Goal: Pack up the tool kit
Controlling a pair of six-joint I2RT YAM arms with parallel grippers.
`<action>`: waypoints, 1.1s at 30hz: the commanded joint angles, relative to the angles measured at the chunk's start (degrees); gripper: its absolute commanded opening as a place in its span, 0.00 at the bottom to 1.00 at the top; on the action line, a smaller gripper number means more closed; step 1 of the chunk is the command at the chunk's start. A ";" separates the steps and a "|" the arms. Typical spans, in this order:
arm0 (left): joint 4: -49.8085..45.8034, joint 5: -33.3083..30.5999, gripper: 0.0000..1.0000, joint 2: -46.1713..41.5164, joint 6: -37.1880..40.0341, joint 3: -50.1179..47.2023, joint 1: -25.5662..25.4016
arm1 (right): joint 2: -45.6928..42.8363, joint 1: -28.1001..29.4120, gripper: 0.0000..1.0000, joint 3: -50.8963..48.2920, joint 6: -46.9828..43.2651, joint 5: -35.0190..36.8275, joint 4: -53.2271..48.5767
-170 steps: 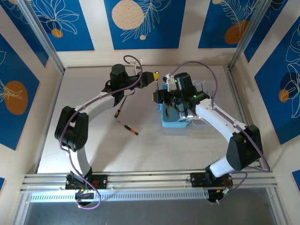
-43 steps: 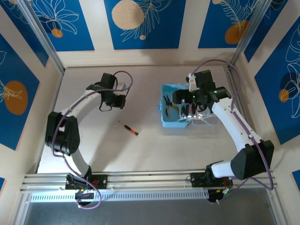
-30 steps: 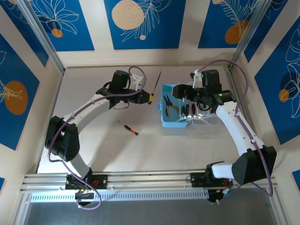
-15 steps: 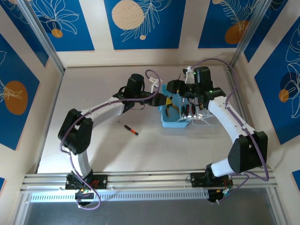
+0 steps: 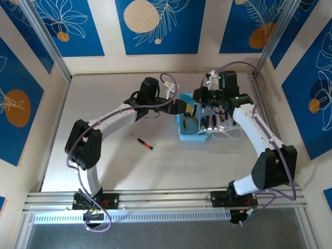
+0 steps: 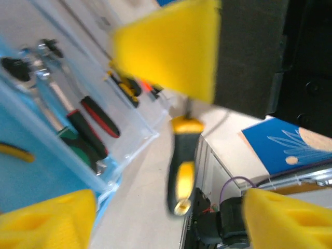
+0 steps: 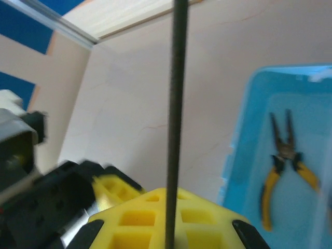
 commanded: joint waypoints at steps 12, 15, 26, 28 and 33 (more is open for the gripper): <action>-33.68 -30.04 1.00 -7.39 24.91 -0.57 12.11 | 3.18 -11.18 0.00 11.79 -18.80 24.56 -24.50; -33.06 -29.50 1.00 -7.23 24.50 -1.64 12.16 | 5.92 -10.92 0.00 13.10 -20.16 25.66 -25.23; -33.23 -28.97 1.00 -6.81 24.64 -2.02 12.11 | 11.19 -9.22 0.00 11.15 -21.09 24.39 -22.81; -33.12 -28.89 1.00 -6.82 24.63 -2.09 12.11 | 11.83 -9.12 0.00 10.87 -21.00 24.02 -22.51; -33.21 -28.88 1.00 -6.89 24.72 -2.33 12.11 | 13.22 -8.98 0.00 10.17 -20.81 23.60 -21.84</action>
